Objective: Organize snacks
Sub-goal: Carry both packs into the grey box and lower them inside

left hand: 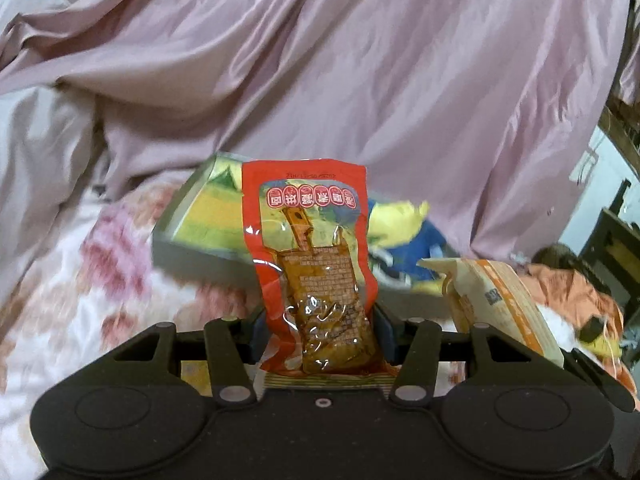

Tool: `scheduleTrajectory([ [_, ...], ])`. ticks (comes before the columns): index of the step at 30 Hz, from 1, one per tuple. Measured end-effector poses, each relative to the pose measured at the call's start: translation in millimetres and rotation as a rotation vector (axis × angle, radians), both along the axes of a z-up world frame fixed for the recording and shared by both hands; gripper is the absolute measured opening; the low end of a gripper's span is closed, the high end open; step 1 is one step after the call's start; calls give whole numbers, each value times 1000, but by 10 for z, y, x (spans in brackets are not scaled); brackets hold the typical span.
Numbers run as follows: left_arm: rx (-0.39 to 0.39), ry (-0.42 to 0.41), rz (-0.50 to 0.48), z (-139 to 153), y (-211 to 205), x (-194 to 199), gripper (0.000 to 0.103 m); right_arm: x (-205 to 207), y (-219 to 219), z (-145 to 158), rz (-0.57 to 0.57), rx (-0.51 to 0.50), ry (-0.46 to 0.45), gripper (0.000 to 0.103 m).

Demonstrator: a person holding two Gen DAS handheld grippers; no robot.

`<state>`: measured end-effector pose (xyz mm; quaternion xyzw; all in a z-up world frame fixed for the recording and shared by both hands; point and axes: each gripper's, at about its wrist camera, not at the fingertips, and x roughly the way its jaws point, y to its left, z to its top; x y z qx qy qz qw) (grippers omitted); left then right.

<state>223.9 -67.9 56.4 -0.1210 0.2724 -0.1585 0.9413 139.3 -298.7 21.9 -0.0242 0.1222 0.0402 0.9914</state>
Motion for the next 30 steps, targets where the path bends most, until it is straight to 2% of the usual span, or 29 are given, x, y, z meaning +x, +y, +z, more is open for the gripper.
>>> scheduleTrajectory([
  [7, -57, -18, 30, 84, -148, 588, 54, 564, -150, 105, -21, 26, -44, 57],
  [13, -55, -33, 44, 89, -239, 996, 54, 961, -166, 104, -11, 22, -67, 57],
  [18, -67, -14, 61, 61, -278, 1268, 54, 1195, -182, 62, -6, 27, -61, 57],
  [30, -26, 59, 70, -174, -439, 1430, 54, 1544, -243, -102, -11, 63, 27, 57],
])
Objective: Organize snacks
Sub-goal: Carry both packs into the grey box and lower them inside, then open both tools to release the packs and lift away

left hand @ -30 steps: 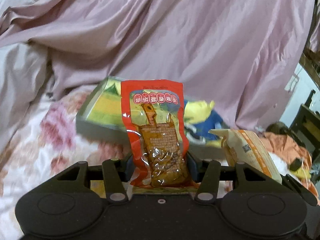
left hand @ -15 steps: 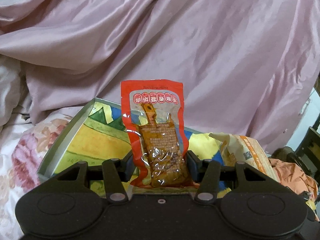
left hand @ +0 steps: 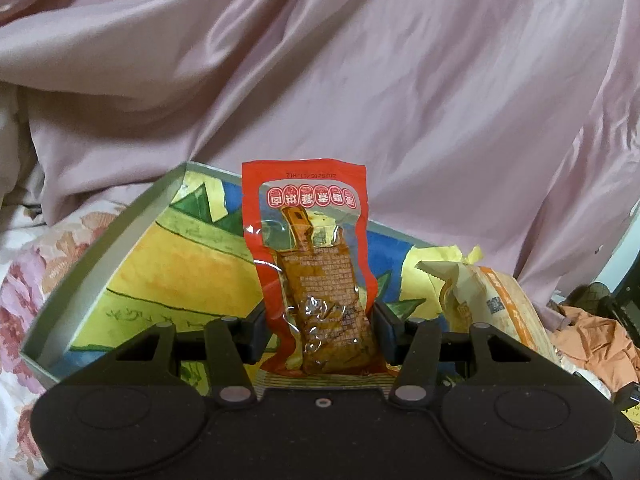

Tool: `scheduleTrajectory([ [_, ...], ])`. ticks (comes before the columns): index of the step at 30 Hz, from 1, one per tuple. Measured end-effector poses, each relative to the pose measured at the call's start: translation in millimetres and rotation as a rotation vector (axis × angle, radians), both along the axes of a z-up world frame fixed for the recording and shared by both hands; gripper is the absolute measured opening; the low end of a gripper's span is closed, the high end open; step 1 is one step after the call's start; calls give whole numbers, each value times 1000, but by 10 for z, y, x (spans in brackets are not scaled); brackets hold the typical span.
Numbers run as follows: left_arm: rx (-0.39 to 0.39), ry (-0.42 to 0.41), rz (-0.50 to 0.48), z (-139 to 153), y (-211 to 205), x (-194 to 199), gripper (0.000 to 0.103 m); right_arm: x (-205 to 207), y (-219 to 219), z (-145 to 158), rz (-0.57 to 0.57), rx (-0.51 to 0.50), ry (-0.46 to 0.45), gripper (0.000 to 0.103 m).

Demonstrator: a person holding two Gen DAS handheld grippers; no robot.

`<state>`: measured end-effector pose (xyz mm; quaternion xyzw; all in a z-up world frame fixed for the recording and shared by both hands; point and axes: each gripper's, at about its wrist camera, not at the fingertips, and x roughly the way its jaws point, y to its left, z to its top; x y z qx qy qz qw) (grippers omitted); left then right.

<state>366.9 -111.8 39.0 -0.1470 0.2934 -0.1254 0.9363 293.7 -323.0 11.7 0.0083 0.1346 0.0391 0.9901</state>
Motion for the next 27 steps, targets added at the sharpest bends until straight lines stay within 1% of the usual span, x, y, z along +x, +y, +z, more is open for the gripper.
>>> scheduleTrajectory([
  [12, 19, 35, 9, -68, -53, 97, 55, 79, -37, -115, -2, 28, 50, 57],
  [17, 25, 62, 17, -103, -79, 124, 60, 127, -32, -139, -1, 22, 79, 59],
  [19, 22, 75, 24, -120, -69, 122, 66, 129, -15, -139, -1, 15, 82, 64],
  [20, 23, 72, 27, -120, -63, 108, 67, 121, -10, -134, 2, 12, 79, 70],
  [22, 31, 59, 34, -105, -52, 62, 75, 93, 5, -115, 2, 3, 68, 77],
  [23, 32, 47, 36, -82, -47, 33, 77, 70, 10, -100, 1, -2, 61, 80],
  [25, 31, 25, 40, -24, -29, -33, 84, 20, 10, -71, 0, 0, 47, 84],
  [27, 32, 0, 47, 47, -6, -113, 89, -47, 4, -27, -5, 5, 29, 86],
])
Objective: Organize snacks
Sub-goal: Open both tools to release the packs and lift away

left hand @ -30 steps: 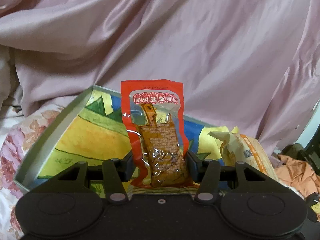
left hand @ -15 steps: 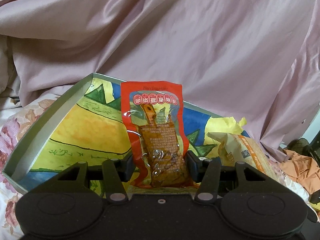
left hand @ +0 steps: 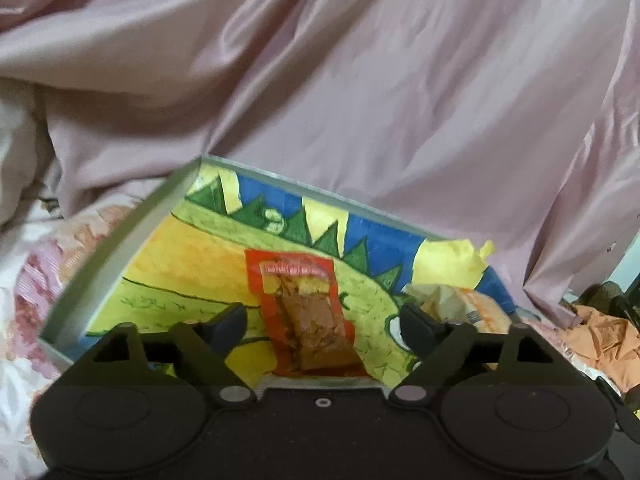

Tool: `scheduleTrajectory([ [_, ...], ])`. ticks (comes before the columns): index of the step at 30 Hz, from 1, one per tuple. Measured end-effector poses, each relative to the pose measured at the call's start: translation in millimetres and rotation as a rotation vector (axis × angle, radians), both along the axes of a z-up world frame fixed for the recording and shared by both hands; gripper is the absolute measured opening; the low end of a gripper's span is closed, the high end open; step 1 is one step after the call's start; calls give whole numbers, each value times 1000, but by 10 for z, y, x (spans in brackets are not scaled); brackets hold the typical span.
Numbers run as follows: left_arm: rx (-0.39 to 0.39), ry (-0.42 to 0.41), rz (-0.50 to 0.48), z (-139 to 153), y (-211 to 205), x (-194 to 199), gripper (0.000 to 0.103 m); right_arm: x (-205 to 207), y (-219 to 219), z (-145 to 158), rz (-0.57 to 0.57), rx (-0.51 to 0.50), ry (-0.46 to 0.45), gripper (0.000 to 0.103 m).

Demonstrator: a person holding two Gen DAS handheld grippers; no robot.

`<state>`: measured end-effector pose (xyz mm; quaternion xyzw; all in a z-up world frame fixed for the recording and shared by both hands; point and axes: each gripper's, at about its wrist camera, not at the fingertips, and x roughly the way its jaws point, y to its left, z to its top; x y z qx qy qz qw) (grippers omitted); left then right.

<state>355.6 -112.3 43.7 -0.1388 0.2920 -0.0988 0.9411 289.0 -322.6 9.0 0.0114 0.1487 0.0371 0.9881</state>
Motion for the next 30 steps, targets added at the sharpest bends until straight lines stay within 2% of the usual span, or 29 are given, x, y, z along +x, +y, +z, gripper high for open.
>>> scheduleTrajectory([
  [7, -1, -86, 36, 291, 121, -343, 102, -364, 12, 243, -20, 1, -100, 99],
  [10, 4, -115, 49, 406, 178, -513, 102, -542, 27, 357, -33, -2, -144, 103],
  [20, 50, -178, 73, 663, 413, -1171, 102, -1120, 132, 645, -58, 25, -224, 103],
  [30, 107, -173, 95, 590, 668, -1785, 102, -1642, 309, 681, -55, 42, -241, 103],
])
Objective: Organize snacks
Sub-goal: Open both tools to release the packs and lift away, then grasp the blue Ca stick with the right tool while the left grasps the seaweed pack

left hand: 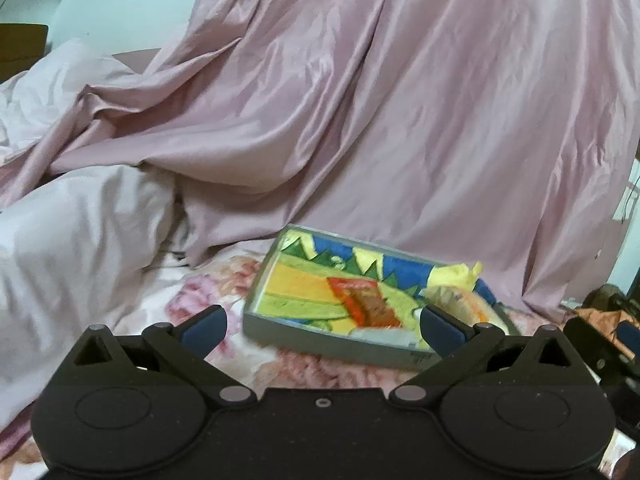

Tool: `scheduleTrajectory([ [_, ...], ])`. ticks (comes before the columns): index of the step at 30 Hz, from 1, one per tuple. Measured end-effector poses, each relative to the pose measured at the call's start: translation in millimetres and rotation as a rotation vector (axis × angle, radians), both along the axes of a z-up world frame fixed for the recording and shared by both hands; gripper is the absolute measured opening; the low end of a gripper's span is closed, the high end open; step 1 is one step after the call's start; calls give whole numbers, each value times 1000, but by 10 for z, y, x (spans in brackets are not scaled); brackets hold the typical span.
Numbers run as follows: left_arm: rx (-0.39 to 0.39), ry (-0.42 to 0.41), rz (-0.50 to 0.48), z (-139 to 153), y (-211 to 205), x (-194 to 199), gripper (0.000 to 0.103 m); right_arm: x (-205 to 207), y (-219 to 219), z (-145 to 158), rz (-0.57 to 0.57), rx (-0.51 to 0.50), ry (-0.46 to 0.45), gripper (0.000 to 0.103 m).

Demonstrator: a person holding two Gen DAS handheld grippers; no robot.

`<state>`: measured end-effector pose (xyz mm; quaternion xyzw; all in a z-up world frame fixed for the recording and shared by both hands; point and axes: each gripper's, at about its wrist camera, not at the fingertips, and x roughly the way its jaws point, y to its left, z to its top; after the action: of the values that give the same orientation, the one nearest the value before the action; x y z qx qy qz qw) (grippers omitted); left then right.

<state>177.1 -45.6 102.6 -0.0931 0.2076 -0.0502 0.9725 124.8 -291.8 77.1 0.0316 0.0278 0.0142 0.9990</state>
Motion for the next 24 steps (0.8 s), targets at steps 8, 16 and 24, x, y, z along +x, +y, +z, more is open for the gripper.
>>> scheduleTrajectory([
  [8, 24, 18, 27, -116, 143, -313, 102, -299, 118, -70, 3, 5, 6, 103],
  [16, 57, 52, 29, -337, 248, -633, 102, -517, 191, -249, -10, 18, 45, 103],
  [24, 87, 106, 36, -543, 477, -954, 102, -687, 292, -450, 12, 11, 122, 103],
])
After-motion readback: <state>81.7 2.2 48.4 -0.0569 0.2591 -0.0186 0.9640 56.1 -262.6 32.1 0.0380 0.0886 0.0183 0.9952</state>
